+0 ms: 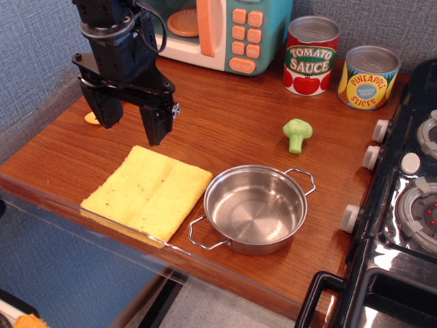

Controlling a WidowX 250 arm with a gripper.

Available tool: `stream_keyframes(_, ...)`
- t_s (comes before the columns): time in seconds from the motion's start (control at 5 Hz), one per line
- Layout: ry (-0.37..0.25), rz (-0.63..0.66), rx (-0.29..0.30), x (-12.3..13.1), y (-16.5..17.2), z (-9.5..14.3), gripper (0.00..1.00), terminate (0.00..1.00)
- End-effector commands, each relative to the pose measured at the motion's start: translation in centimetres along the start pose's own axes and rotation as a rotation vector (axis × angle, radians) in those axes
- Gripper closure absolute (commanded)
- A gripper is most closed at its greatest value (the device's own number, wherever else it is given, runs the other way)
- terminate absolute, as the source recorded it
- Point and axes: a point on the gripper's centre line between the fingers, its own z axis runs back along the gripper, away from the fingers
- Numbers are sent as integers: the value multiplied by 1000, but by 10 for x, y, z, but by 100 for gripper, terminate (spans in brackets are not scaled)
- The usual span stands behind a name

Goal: Put the green utensil on top of the yellow cloth

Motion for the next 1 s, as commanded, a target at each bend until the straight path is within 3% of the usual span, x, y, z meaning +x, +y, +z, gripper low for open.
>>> stream_keyframes(0.0,0,0,0,0,0,0,0,0)
stream_keyframes(0.2,29,-1,49,5,-5,-8,0,0)
stream_keyframes(0.4,60,22,44,17,-17,-26,0,0)
stream_keyframes(0.6,105,92,58,45,-40,-51,0,0)
stream_keyframes(0.8,81,135,-14,84,-69,-57,0,0)
